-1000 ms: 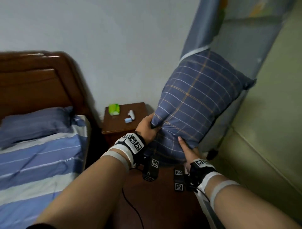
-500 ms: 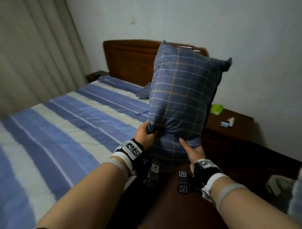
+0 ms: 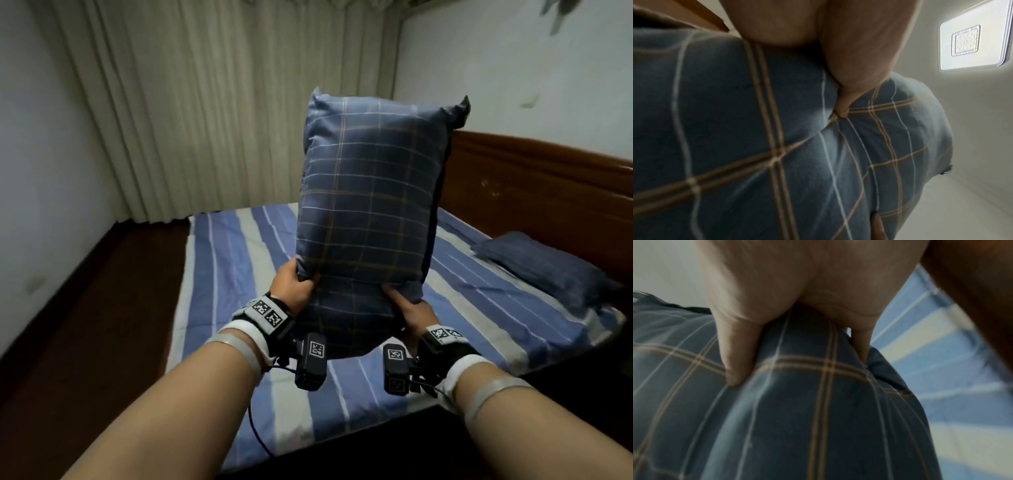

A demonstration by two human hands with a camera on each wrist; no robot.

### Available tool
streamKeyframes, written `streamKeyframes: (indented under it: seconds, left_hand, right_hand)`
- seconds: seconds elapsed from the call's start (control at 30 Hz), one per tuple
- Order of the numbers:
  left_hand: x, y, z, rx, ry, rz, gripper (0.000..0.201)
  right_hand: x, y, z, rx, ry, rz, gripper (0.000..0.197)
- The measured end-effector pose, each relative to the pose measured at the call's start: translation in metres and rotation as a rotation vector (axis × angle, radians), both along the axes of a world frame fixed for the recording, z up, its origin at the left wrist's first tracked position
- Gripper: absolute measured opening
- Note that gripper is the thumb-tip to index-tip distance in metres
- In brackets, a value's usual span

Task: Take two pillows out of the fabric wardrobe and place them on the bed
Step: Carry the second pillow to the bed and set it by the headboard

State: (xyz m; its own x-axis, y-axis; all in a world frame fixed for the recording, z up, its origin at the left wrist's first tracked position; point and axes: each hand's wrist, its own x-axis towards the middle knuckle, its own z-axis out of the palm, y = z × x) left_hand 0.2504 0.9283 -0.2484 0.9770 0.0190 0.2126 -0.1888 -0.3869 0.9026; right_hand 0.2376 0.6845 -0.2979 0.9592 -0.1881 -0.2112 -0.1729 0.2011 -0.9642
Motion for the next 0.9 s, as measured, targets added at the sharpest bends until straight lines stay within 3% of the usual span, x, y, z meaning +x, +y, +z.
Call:
streamKeyframes:
  seconds: [0.07, 0.23, 0.33, 0.37, 0.47, 0.6, 0.73, 0.83, 0.9]
  left_hand:
    - [-0.007, 0.076, 0.002, -0.011, 0.004, 0.068, 0.025]
    - [-0.027, 0.249, 0.017, -0.025, 0.028, 0.177, 0.03]
    - [-0.026, 0.333, 0.022, -0.037, -0.013, 0.257, 0.037]
    - [-0.022, 0.357, 0.022, -0.05, -0.013, 0.292, 0.041]
    - [-0.005, 0.426, 0.019, -0.143, 0.008, 0.391, 0.059]
    - [0.029, 0.52, 0.005, -0.159, 0.064, 0.476, 0.075]
    - [0.076, 0.623, -0.008, -0.103, 0.093, 0.536, 0.075]
    - [0.121, 0.699, -0.014, -0.066, 0.11, 0.54, 0.067]
    - [0.151, 0.748, -0.011, -0.071, 0.114, 0.554, 0.085]
  right_hand:
    - [0.006, 0.07, 0.005, 0.013, -0.006, 0.071, 0.04]
    - [0.026, 0.248, 0.008, -0.005, -0.073, 0.174, 0.07]
    - [0.039, 0.337, 0.014, 0.027, -0.108, 0.232, 0.071]
    - [0.044, 0.362, 0.019, 0.03, -0.11, 0.248, 0.069]
    - [0.067, 0.433, 0.026, 0.045, -0.109, 0.266, 0.036]
    - [0.109, 0.525, 0.019, 0.071, -0.1, 0.307, 0.047]
    - [0.165, 0.629, -0.004, 0.111, -0.072, 0.35, 0.029]
    - [0.223, 0.713, -0.025, 0.103, -0.063, 0.347, 0.06]
    - [0.265, 0.766, -0.03, 0.102, -0.03, 0.389, 0.086]
